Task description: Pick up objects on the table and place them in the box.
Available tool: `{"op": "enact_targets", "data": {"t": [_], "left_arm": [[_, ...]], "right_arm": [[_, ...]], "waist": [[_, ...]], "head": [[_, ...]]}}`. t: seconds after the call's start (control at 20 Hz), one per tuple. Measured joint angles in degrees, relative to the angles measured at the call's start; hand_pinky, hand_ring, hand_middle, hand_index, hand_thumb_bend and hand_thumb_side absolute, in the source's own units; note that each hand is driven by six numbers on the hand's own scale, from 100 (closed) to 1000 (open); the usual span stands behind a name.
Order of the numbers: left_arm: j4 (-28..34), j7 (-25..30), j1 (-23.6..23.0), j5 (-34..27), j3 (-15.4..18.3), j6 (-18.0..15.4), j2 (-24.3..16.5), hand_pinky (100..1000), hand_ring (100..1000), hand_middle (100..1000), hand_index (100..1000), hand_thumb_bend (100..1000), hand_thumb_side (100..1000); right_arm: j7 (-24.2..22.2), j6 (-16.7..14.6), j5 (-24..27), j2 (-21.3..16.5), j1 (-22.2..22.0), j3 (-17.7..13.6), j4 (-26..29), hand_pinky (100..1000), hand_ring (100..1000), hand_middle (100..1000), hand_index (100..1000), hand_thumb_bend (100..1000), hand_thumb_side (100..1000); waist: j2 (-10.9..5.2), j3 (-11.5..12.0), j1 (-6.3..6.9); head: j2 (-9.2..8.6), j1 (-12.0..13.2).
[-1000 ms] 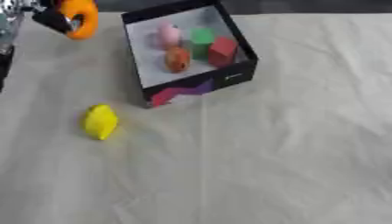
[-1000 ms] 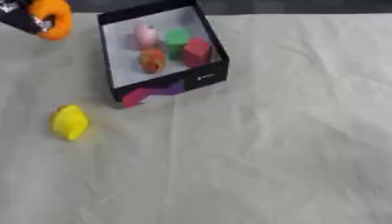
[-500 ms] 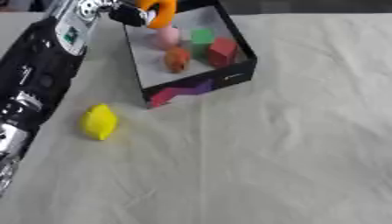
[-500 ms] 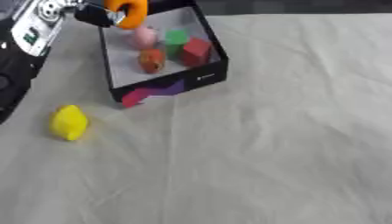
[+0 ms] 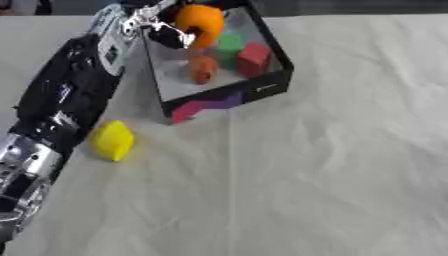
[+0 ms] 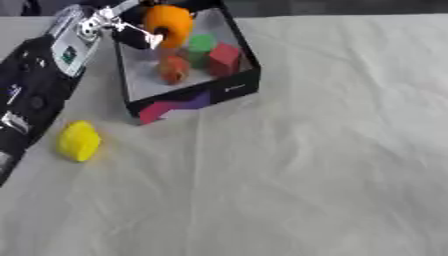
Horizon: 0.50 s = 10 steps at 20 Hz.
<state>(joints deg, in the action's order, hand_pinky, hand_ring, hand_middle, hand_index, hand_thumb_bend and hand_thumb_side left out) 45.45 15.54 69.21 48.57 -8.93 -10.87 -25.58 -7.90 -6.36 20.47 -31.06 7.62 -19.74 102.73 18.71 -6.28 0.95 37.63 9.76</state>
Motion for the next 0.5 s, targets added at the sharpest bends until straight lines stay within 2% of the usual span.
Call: {"op": "enact_targets", "data": {"t": [0.05,0.15,0.2,0.3,0.5], "left_arm": [[0.0,0.53,0.0,-0.21,0.1,-0.31,0.03,904,817,813,896,368,737],[0.26,1.15,0.0,-1.1,0.29,-0.78,0.02,902,810,808,891,455,779],[0.72,1.37,0.01,-1.84,0.29,-0.99,-0.02,900,806,804,886,460,776],[2.31,1.83,0.01,-4.18,0.29,-1.44,-0.52,897,792,790,871,404,749],[8.27,3.8,-0.35,-11.52,-0.29,-1.49,-3.0,893,782,774,854,200,581]], "right_arm": [[0.0,0.0,0.0,0.0,0.0,0.0,0.0,821,776,639,903,100,689],[-0.02,0.0,0.0,0.0,-0.02,0.0,0.0,821,776,639,903,100,688],[-0.04,-0.02,0.0,0.0,-0.05,0.0,0.0,821,776,639,903,100,688],[-0.04,-0.04,0.0,0.0,-0.12,0.0,0.0,821,776,639,903,100,687],[0.12,-0.21,0.0,-0.02,-0.86,-0.06,0.0,821,776,640,903,100,682]], "waist": [[0.0,0.0,0.0],[0.0,0.14,0.0],[0.0,0.29,0.0],[0.0,0.57,0.0],[-0.06,1.55,0.0]], "head": [[0.0,-0.03],[0.0,-0.23],[0.0,-0.33],[0.02,-0.58],[0.1,-1.46]]}}
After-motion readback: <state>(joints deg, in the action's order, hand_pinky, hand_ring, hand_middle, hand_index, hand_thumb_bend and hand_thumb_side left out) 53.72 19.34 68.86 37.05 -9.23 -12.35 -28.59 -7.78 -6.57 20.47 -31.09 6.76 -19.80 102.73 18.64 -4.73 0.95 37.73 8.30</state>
